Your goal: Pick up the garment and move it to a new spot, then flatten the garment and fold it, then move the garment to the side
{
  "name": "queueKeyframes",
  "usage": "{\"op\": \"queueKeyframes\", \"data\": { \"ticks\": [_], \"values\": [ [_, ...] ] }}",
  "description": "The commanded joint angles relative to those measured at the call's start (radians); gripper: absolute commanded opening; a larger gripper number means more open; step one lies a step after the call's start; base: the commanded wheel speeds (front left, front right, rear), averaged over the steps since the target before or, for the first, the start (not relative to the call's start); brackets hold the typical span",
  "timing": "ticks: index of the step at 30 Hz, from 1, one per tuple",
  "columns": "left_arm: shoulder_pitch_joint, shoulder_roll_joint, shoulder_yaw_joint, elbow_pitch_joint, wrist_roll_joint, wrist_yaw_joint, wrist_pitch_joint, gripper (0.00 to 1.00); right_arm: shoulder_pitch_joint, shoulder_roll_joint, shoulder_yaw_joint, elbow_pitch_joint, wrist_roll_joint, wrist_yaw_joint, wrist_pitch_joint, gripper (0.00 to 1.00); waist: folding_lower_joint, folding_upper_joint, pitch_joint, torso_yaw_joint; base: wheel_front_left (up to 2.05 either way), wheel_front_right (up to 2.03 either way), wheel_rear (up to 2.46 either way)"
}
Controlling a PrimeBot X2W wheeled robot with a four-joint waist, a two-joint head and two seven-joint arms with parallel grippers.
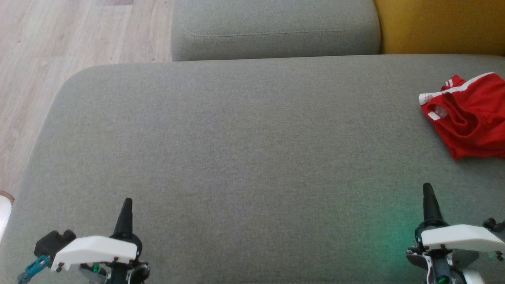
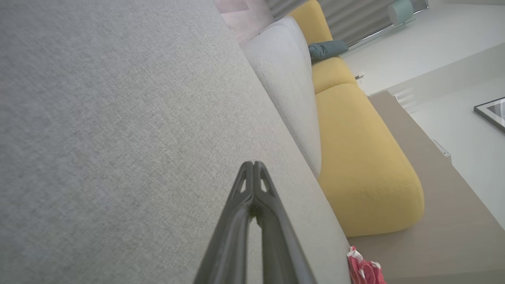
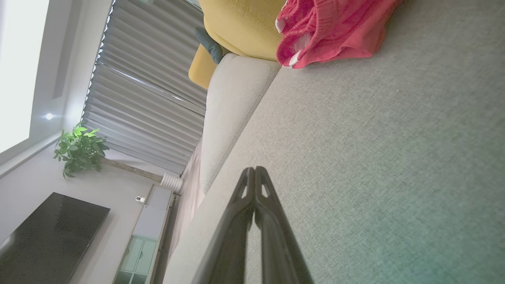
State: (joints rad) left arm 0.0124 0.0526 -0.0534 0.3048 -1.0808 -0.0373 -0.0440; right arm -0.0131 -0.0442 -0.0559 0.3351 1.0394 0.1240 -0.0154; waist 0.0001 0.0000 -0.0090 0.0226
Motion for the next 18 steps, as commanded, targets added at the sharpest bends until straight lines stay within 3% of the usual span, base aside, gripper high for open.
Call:
{"op": "queueKeyframes", "data": {
  "ticks": [1,18],
  "values": [
    [-0.058,0.005,0.029,-0.036,-0.026,-0.012,0.009,0.00,-0.061,-0.004,0.005,-0.041,0.030,0.004,0.008,0.00,-0.0001,0.0000,0.000,-0.001,0.00,0.00,0.00],
    [-0.080,0.005,0.074,-0.044,-0.202,-0.040,0.058,0.00,-0.073,-0.005,-0.017,-0.058,0.217,0.005,0.050,0.00,-0.0001,0.0000,0.004,-0.008,0.00,0.00,0.00]
  ]
}}
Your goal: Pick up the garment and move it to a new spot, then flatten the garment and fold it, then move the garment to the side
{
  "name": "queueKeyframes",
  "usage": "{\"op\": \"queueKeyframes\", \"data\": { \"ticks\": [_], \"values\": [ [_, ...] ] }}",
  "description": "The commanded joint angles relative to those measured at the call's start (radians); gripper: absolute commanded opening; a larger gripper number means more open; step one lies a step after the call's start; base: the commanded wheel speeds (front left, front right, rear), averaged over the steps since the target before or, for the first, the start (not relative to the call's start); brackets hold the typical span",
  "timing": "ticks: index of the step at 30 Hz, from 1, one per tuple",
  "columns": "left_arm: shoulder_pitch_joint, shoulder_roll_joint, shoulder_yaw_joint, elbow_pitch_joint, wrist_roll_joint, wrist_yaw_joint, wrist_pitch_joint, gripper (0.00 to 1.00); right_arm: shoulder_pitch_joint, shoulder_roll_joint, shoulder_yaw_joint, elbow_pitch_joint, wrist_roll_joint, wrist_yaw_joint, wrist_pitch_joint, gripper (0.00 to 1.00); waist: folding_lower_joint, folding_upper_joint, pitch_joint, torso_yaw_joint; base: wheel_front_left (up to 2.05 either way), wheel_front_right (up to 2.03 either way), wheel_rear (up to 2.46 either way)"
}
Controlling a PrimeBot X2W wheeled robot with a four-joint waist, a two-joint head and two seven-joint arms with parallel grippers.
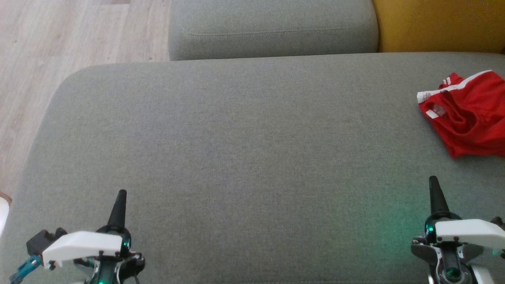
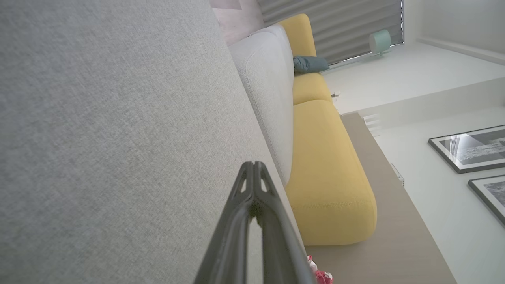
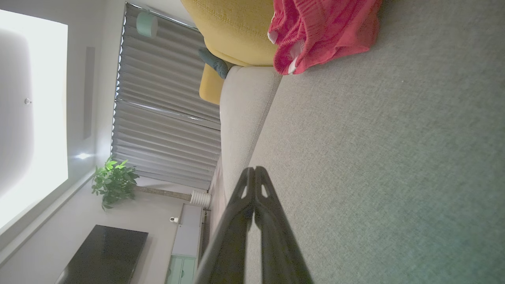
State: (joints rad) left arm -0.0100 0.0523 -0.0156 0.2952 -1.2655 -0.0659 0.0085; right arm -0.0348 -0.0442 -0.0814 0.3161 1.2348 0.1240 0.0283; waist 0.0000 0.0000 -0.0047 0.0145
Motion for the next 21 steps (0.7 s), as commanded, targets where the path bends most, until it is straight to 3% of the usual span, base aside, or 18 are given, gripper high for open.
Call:
{"op": "queueKeyframes", "data": {
  "ticks": [1,21],
  "values": [
    [-0.058,0.005,0.039,-0.035,-0.028,-0.013,0.009,0.00,-0.052,-0.005,0.007,-0.040,0.033,0.005,0.009,0.00,0.0000,0.0000,0.000,-0.001,0.00,0.00,0.00],
    [-0.084,0.004,0.093,-0.045,-0.236,-0.047,0.067,0.00,-0.066,-0.006,-0.018,-0.060,0.254,0.006,0.058,0.00,0.0000,0.0000,0.005,-0.010,0.00,0.00,0.00]
  ]
}}
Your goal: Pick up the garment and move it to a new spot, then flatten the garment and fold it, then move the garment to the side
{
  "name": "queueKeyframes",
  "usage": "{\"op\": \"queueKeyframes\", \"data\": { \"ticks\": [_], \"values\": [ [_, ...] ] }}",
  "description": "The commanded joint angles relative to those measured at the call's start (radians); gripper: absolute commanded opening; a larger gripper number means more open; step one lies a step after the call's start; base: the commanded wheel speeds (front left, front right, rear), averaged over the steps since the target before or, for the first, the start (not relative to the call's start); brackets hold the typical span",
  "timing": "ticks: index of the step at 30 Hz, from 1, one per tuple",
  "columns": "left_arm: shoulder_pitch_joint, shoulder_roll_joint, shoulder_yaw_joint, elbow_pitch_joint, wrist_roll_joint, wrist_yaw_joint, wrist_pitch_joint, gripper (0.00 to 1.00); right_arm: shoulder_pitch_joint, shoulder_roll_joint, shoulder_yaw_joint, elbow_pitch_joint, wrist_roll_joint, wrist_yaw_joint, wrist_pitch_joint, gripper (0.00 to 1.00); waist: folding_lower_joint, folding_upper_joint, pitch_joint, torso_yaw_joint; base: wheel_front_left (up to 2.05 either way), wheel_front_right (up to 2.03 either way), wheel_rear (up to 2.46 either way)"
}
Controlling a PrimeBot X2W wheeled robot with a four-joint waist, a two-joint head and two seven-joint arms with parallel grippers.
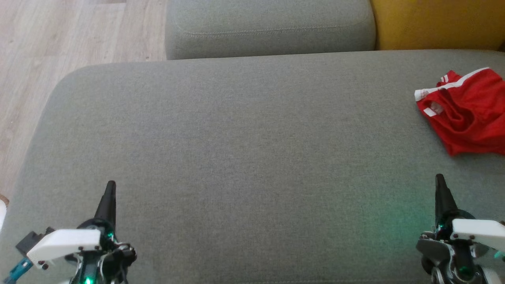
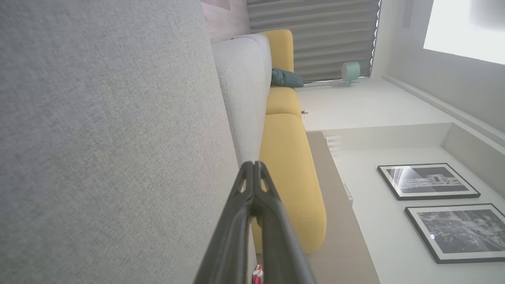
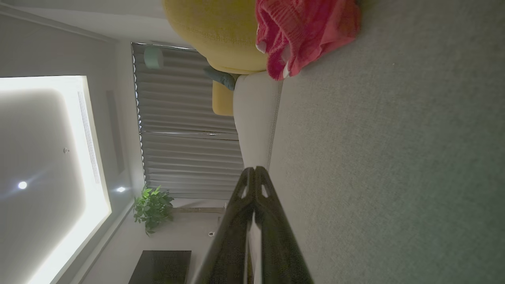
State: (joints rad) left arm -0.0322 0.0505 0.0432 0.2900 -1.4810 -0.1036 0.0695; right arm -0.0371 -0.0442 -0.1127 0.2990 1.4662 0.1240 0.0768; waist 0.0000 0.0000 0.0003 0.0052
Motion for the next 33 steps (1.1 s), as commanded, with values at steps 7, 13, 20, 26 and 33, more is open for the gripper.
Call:
{"op": "queueKeyframes", "data": {
  "ticks": [7,13,20,26,33],
  "values": [
    [-0.070,0.006,0.053,-0.043,-0.093,-0.021,0.027,0.00,-0.068,-0.006,0.004,-0.050,0.100,0.007,0.027,0.00,0.0000,0.0000,0.002,-0.003,0.00,0.00,0.00],
    [-0.075,0.005,0.064,-0.045,-0.133,-0.027,0.038,0.00,-0.071,-0.006,-0.001,-0.054,0.142,0.007,0.036,0.00,0.0000,0.0000,0.003,-0.005,0.00,0.00,0.00],
    [-0.075,0.005,0.064,-0.045,-0.133,-0.027,0.039,0.00,-0.071,-0.006,-0.001,-0.054,0.142,0.007,0.036,0.00,0.0000,0.0000,0.003,-0.005,0.00,0.00,0.00],
    [-0.075,0.004,0.065,-0.045,-0.132,-0.027,0.039,0.00,-0.071,-0.006,-0.001,-0.054,0.142,0.007,0.036,0.00,0.0000,0.0000,0.003,-0.005,0.00,0.00,0.00],
    [-0.075,0.004,0.066,-0.045,-0.132,-0.027,0.040,0.00,-0.071,-0.006,-0.001,-0.054,0.142,0.007,0.036,0.00,0.0000,0.0000,0.003,-0.005,0.00,0.00,0.00]
  ]
}}
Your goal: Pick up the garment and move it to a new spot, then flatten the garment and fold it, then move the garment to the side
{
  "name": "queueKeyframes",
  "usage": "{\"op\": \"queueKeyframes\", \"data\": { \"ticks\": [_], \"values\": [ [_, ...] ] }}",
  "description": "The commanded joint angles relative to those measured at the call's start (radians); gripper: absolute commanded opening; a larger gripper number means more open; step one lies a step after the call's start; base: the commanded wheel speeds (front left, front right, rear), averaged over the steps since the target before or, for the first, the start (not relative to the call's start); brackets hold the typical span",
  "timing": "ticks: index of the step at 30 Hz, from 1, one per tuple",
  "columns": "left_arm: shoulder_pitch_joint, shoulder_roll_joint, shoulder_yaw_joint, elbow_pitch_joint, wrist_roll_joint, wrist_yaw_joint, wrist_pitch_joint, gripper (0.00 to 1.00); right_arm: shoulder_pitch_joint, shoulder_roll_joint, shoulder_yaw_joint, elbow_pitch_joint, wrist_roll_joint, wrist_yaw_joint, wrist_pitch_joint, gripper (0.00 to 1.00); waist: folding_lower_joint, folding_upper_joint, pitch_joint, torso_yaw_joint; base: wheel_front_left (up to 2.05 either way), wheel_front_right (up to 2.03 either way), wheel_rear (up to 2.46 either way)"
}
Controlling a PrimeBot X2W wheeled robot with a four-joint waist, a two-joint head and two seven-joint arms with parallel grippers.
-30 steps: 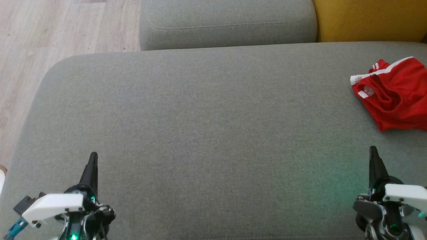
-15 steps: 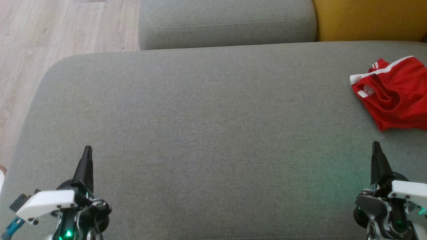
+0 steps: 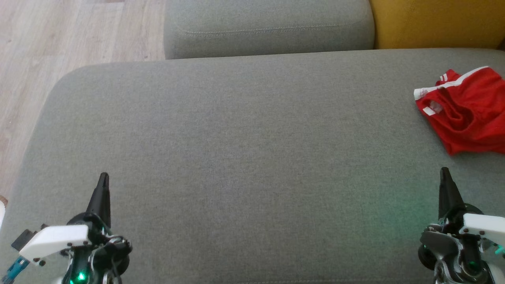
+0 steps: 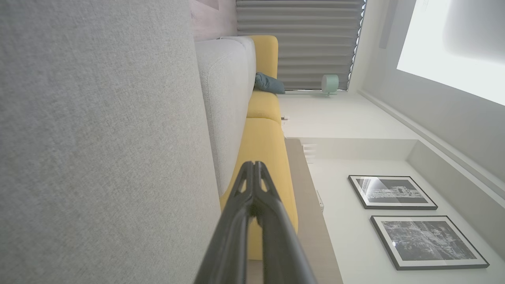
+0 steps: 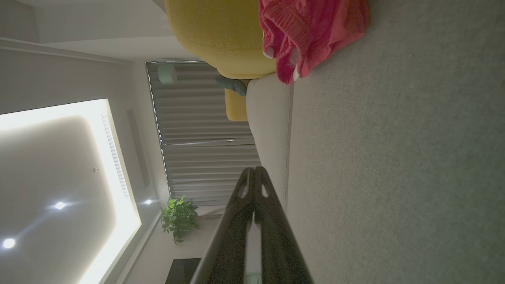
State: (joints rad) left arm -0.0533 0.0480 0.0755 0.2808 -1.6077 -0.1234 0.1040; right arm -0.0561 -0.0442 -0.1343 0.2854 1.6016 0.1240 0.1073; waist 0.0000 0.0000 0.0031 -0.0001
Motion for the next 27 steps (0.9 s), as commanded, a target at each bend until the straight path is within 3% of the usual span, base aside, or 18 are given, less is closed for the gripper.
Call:
{"op": "queueKeyframes", "data": {
  "ticks": [1,27],
  "values": [
    [-0.054,0.006,0.034,-0.036,-0.005,-0.007,0.005,0.00,-0.052,-0.006,0.021,-0.041,0.007,0.007,0.006,0.00,0.0000,0.0000,0.000,0.000,0.00,0.00,0.00],
    [-0.055,0.005,0.035,-0.036,-0.003,-0.007,0.007,0.00,-0.052,-0.006,0.021,-0.041,0.007,0.007,0.006,0.00,0.0000,0.0000,0.000,0.000,0.00,0.00,0.00]
  ]
}}
